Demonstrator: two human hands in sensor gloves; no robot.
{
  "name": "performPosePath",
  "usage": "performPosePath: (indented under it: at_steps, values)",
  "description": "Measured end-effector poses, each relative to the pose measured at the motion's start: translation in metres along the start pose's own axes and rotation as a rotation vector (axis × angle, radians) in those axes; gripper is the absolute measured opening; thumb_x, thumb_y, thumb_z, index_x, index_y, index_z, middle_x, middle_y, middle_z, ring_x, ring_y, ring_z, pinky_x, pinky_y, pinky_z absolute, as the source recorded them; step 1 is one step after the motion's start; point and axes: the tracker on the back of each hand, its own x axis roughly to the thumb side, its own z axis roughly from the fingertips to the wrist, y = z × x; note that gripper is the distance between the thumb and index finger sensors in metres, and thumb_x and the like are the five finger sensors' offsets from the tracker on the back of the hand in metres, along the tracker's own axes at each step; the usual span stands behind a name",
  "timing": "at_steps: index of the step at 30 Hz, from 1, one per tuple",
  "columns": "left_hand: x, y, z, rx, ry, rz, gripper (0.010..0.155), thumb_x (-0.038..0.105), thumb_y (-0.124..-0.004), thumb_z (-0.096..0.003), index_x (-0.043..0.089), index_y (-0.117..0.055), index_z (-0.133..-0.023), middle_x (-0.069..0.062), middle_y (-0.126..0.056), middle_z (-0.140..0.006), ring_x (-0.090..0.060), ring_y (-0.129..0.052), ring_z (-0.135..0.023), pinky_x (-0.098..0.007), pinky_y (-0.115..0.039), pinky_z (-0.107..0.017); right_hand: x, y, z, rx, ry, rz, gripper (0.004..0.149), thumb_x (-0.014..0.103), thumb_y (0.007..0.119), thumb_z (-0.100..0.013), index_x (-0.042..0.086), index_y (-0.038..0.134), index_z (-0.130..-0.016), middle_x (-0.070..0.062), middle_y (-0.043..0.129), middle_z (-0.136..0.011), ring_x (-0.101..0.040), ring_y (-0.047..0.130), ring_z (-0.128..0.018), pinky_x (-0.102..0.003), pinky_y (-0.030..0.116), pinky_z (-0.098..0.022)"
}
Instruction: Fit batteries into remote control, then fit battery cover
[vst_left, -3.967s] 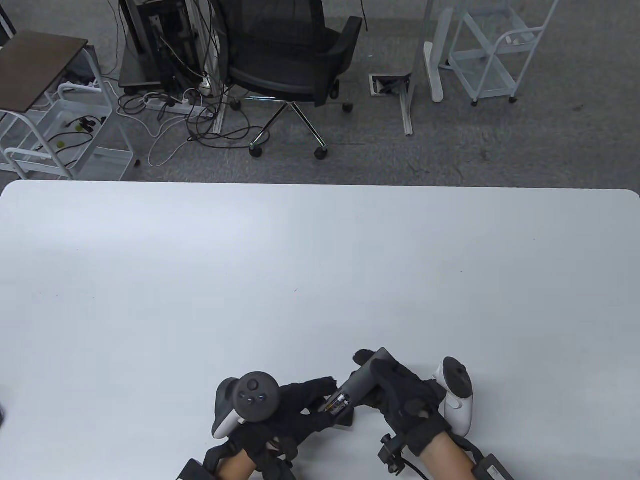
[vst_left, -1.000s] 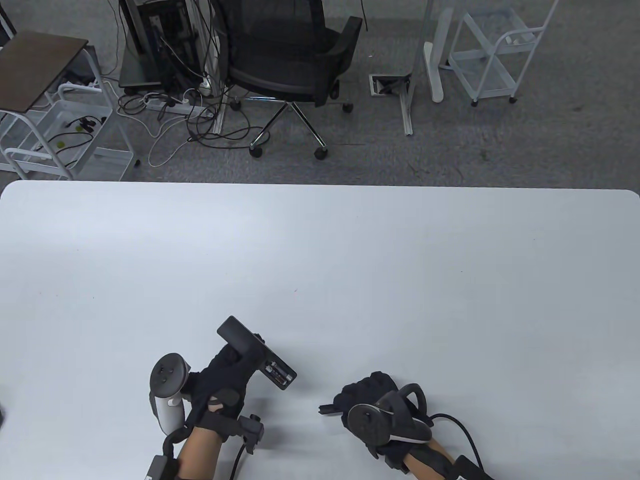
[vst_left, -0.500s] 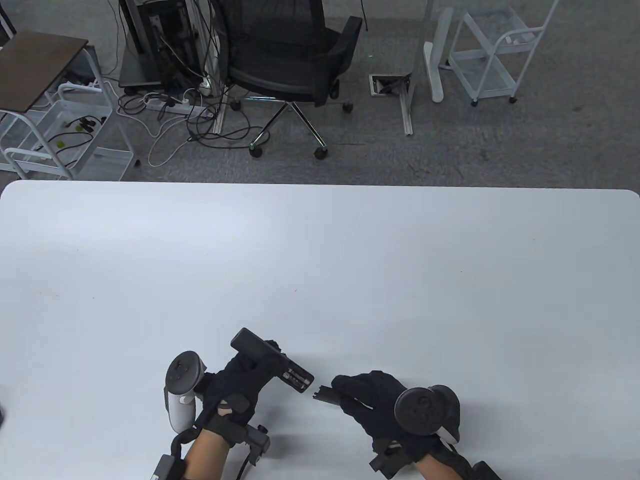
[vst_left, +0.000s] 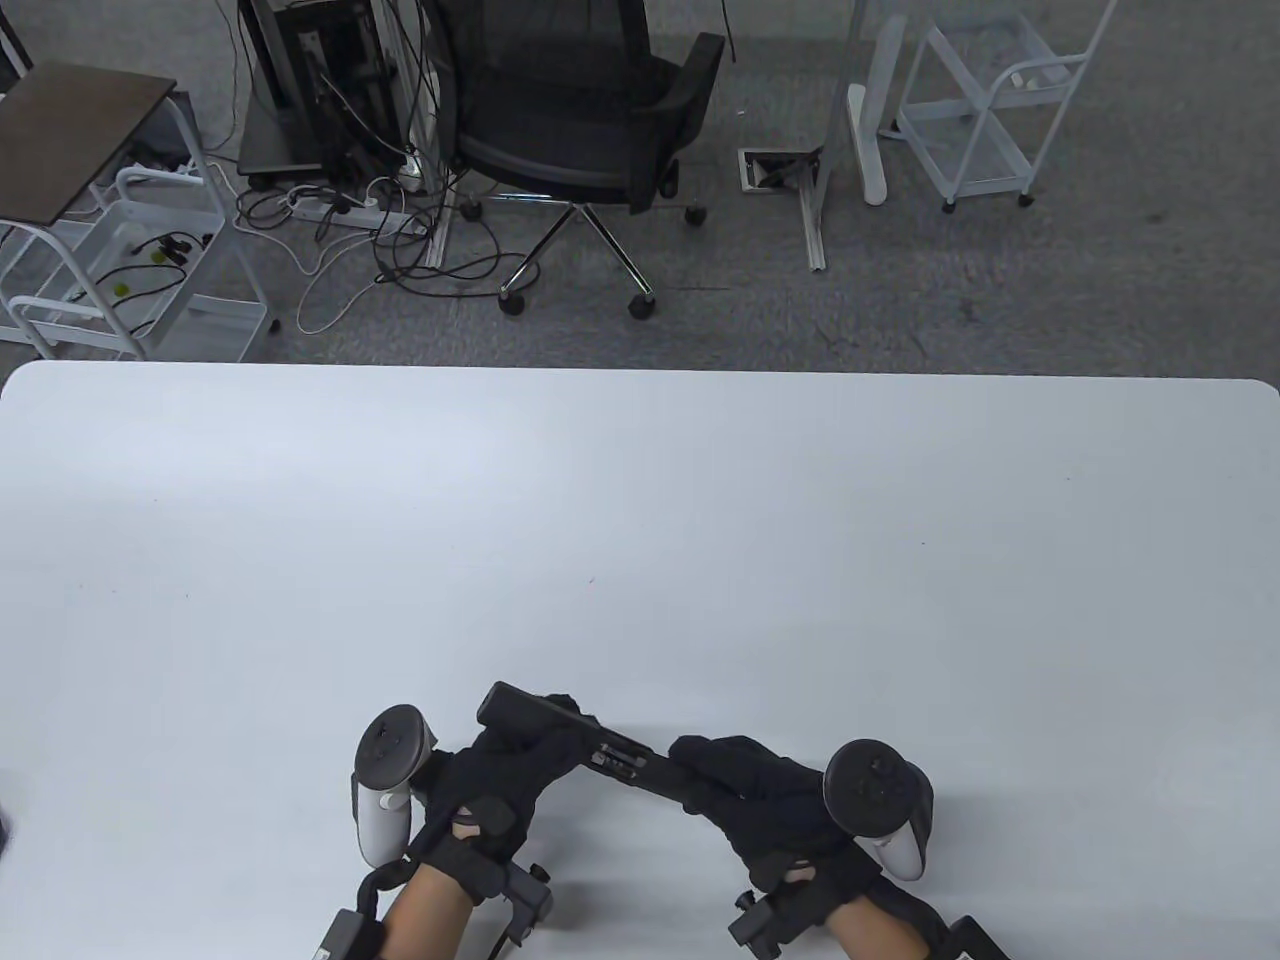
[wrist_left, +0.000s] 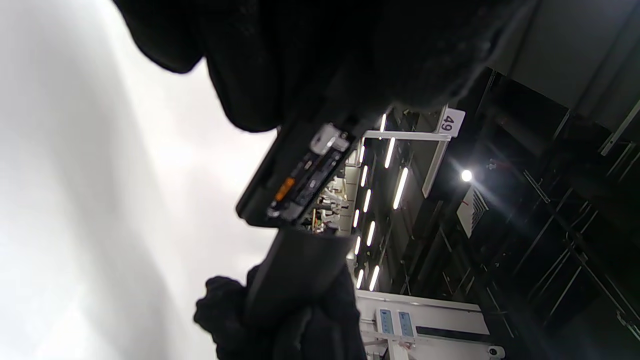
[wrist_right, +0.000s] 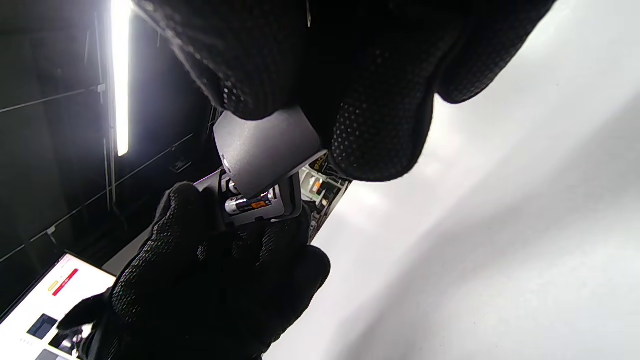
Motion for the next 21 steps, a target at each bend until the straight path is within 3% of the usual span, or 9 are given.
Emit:
performPosePath:
  at_steps: [6,12,21]
  values:
    - [-0.0009,0.0000,-0.0004,-0.006,-0.004,0.000,0.053,0.052,-0.087,-0.0466,0.031,-0.068,-0.091,0.005,-0.092,-0.094,-0.024,-0.098,-0.085,-0.049,-0.073,-0.077,-0.0059,-0.0014,-0.0005,-0.049,0.042,0.010,0.048,0.030,0.092,-0.040,0.014,0.089,-0.085,-0.014,0.095,-0.074,-0.029,0.106,-0.051,-0.059,0.074,-0.059]
    - [-0.0005,-0.0031,-0.0005,-0.033,-0.005,0.005,0.053,0.053,-0.087,-0.0466,0.030,-0.069,-0.091,0.004,-0.093,-0.093,-0.023,-0.098,-0.085,-0.049,-0.073,-0.077,-0.0074,0.0002,-0.0017,0.004,0.052,-0.086,0.048,0.028,0.090,-0.041,0.015,0.087,-0.087,-0.013,0.093,-0.077,-0.030,0.105,-0.054,-0.060,0.072,-0.060]
    - [-0.0017,-0.0052,-0.0013,-0.043,-0.004,-0.010,0.053,0.052,-0.087,-0.0465,0.030,-0.069,-0.091,0.004,-0.093,-0.093,-0.024,-0.098,-0.086,-0.050,-0.072,-0.077,-0.0076,0.0011,-0.0019,-0.035,0.052,-0.015,0.050,0.027,0.089,-0.041,0.013,0.085,-0.089,-0.015,0.092,-0.080,-0.030,0.105,-0.053,-0.060,0.072,-0.060]
